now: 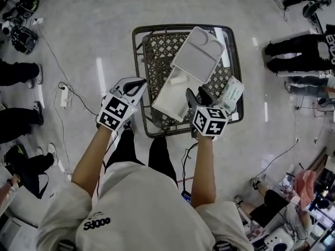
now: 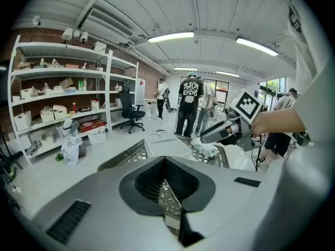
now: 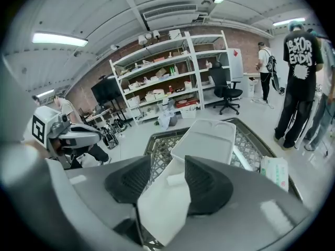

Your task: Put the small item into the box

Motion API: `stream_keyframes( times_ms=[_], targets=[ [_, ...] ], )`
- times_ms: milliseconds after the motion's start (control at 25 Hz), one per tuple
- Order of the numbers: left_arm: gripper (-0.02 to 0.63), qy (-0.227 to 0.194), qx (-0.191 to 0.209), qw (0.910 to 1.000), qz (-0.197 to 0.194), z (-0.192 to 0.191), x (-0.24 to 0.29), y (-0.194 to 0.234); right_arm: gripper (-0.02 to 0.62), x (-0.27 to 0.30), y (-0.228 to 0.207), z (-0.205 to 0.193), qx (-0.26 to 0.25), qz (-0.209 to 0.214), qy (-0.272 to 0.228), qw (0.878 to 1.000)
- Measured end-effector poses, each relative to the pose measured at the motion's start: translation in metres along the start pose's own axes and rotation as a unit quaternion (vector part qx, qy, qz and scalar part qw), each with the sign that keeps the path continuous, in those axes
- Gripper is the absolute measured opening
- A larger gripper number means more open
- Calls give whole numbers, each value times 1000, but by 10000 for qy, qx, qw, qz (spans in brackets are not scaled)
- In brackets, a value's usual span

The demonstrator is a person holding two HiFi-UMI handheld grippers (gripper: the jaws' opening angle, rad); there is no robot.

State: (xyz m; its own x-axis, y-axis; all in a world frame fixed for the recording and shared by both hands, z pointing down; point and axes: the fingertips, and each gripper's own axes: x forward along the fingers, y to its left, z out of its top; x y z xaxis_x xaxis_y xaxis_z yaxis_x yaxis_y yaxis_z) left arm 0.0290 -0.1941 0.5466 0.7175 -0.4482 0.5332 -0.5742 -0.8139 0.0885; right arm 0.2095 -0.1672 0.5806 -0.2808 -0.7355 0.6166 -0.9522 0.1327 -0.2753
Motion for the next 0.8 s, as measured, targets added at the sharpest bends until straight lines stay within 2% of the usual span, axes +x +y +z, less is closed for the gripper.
stream_keyframes(
  times_ms=[240, 400, 800],
  targets=[
    [6, -405, 193, 9990, 65, 50, -12, -1, 186, -48, 8, 42, -279, -133, -598, 9977],
    [5, -729, 333, 9968, 75, 85, -22, 0, 158, -75, 14, 78, -703, -334, -1006, 9919],
    [5, -1424, 740, 9870, 47, 165, -51, 4, 83, -135, 33, 152, -1194, -662, -1764, 9748]
  ],
)
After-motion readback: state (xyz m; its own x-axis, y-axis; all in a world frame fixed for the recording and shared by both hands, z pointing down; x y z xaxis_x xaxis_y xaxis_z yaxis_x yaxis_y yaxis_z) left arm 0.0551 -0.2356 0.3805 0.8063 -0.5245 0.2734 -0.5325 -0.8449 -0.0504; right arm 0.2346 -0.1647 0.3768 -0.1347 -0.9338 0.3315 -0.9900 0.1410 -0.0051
